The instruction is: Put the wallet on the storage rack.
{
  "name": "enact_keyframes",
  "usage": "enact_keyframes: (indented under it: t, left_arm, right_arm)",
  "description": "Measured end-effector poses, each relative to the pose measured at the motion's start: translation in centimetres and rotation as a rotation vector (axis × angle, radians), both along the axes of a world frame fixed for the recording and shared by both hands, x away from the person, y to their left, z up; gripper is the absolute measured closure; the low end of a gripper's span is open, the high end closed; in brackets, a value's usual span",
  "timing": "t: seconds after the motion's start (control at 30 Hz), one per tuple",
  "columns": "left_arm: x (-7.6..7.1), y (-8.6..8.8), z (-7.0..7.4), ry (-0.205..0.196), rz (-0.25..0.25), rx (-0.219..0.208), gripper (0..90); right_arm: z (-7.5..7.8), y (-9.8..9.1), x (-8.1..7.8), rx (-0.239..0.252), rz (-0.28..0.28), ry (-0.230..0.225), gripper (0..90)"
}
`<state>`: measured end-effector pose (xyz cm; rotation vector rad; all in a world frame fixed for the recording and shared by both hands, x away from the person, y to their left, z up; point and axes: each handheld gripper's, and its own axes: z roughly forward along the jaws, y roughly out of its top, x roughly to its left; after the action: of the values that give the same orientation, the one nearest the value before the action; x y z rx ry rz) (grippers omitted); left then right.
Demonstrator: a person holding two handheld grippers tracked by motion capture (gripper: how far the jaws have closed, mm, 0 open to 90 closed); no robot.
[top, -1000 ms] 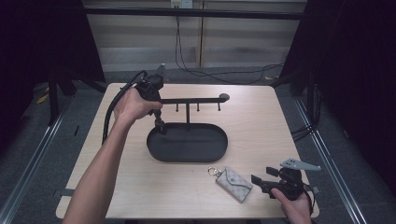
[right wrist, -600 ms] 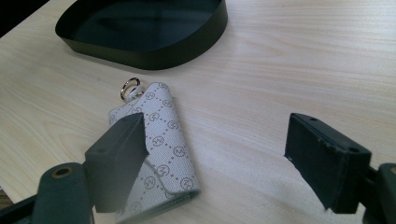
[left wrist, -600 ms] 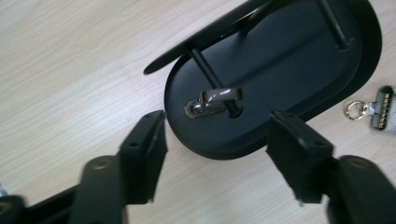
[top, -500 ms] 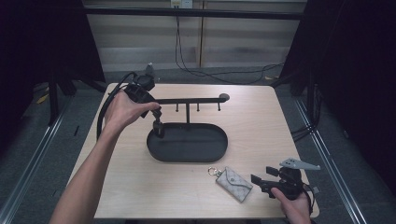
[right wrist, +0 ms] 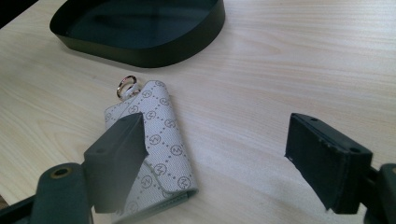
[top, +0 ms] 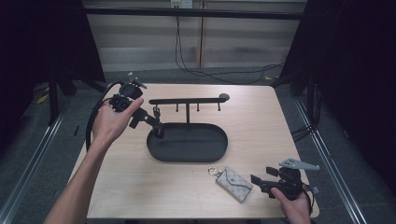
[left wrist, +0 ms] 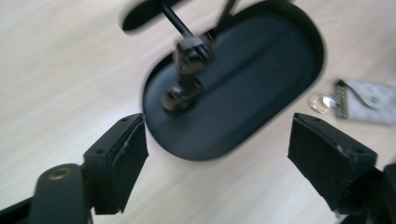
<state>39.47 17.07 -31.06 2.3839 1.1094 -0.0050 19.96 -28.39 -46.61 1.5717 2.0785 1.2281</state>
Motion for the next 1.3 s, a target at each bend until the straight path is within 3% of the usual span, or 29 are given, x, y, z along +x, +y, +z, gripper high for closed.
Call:
enact_keyframes:
  t: [0.03, 0.13, 0.23, 0.3, 0.37, 0.7, 0.8, 0.93, 0.97, 1.07, 1.17, 1.27, 1.3]
  left_arm:
    - [-0.2, 0.4, -0.4, 0.010, -0.006, -0.007, 21.3]
    - [-0.9, 1.0, -1.3, -0.019, 0.015, 0.037, 23.9]
    - [-1.5, 1.8, -2.1, -0.031, 0.000, 0.021, 23.9]
    - [-2.0, 2.2, -2.8, -0.060, -0.006, 0.028, 23.9]
    - [-2.2, 2.6, -3.7, -0.063, -0.011, 0.042, 24.4]
    - [-4.9, 4.6, -6.8, -0.143, 0.033, -0.072, 24.3]
    - [-5.9, 5.1, -7.9, -0.147, 0.056, -0.104, 24.4]
    - [-6.9, 5.7, -9.3, -0.136, 0.036, -0.113, 24.4]
    - [-7.3, 5.8, -9.5, -0.147, 0.034, -0.107, 24.3]
    - [-8.4, 6.1, -10.3, -0.170, 0.022, -0.155, 24.3]
    - [-9.6, 6.2, -11.2, -0.199, 0.021, -0.177, 24.1]
    - [-10.5, 6.1, -12.2, -0.210, 0.018, -0.170, 24.4]
    - [-10.9, 6.1, -12.5, -0.237, 0.028, -0.182, 24.8]
  right_arm:
    - [0.0, 0.0, 0.0, 0.000, -0.002, 0.002, 19.8]
    - [0.0, 0.0, 0.1, -0.001, -0.001, 0.003, 19.8]
    - [-0.1, 0.1, 0.2, -0.005, 0.001, 0.001, 19.8]
    - [-0.1, 0.1, 0.2, -0.006, 0.000, 0.001, 19.8]
    - [-0.1, 0.0, 0.2, -0.005, 0.001, 0.002, 19.7]
    - [-0.1, 0.1, 0.2, -0.008, -0.006, 0.001, 19.7]
    - [0.0, 0.0, 0.1, -0.006, -0.007, 0.000, 19.7]
    - [-0.1, 0.1, 0.2, -0.011, -0.005, 0.001, 19.7]
    - [-0.1, 0.1, 0.2, -0.010, -0.004, 0.001, 19.7]
    - [-0.1, 0.1, 0.3, -0.013, -0.008, 0.006, 19.8]
    - [-0.1, 0.1, 0.3, -0.015, -0.008, 0.007, 19.8]
    - [-0.1, 0.1, 0.3, -0.012, -0.007, 0.009, 19.8]
    - [-0.1, 0.1, 0.3, -0.015, -0.005, 0.013, 19.7]
